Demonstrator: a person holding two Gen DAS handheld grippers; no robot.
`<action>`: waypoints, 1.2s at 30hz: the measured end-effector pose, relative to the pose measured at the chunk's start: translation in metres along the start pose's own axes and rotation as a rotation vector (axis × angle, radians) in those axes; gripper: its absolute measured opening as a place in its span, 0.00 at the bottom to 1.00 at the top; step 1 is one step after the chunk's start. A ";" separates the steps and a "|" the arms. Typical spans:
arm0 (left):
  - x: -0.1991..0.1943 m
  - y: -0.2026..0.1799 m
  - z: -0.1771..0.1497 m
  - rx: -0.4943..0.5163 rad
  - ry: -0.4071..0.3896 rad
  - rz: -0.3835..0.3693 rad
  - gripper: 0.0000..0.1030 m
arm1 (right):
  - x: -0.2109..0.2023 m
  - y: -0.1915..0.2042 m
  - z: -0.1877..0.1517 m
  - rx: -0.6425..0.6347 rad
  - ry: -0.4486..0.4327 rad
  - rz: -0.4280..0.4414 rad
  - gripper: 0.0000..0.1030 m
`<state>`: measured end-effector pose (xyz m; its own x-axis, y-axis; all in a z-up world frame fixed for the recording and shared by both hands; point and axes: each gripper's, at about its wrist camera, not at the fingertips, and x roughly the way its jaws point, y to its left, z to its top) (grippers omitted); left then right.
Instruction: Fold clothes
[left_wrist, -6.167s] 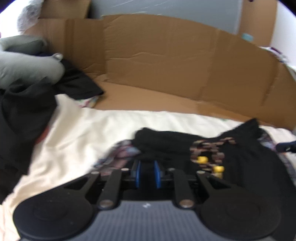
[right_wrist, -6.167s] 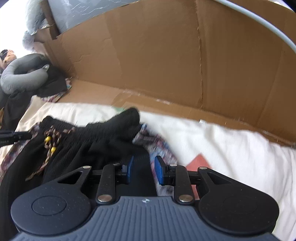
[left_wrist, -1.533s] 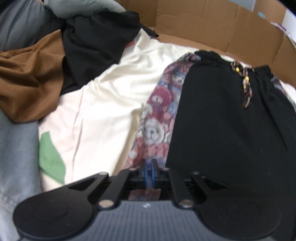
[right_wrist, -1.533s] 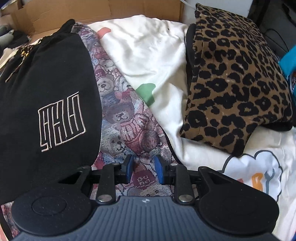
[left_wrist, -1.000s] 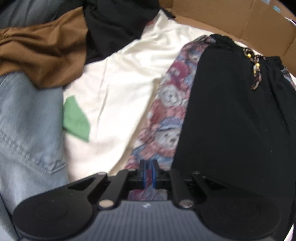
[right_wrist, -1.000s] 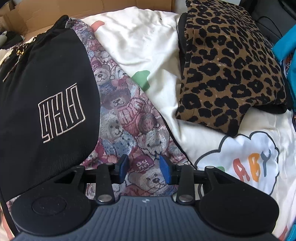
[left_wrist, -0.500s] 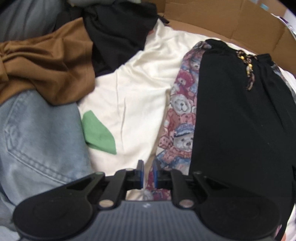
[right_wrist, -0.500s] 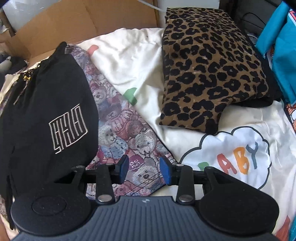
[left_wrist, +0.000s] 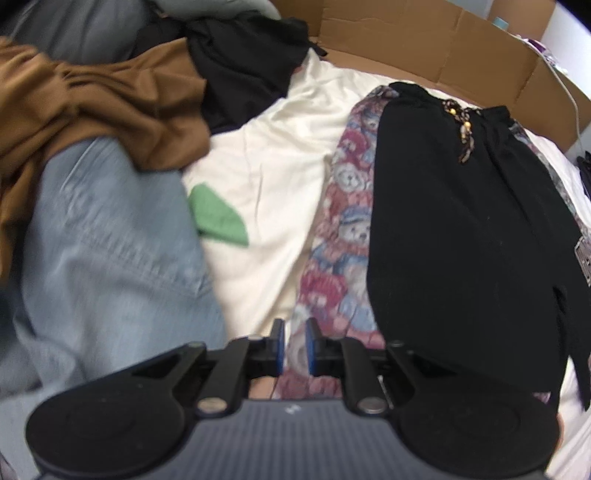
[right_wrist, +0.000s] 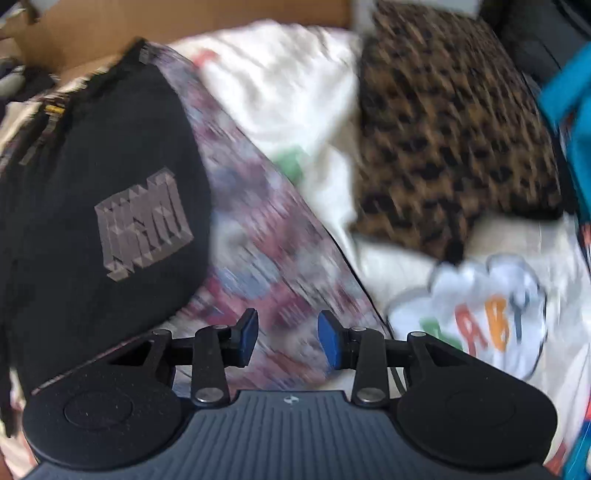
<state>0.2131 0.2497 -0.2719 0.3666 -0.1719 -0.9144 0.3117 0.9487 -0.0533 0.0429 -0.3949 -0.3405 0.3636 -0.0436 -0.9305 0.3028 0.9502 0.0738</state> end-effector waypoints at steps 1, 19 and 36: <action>0.000 0.001 -0.006 -0.007 -0.001 0.001 0.15 | -0.007 0.005 0.008 -0.012 -0.012 0.012 0.42; 0.010 0.022 -0.072 -0.131 -0.017 0.011 0.16 | -0.101 0.073 0.059 -0.064 0.047 0.027 0.43; 0.019 0.028 -0.094 -0.210 -0.066 -0.019 0.30 | -0.134 0.155 -0.043 -0.025 -0.033 0.078 0.55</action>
<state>0.1461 0.2977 -0.3281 0.4210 -0.2011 -0.8845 0.1321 0.9783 -0.1596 0.0031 -0.2281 -0.2196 0.4144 0.0214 -0.9098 0.2503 0.9585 0.1365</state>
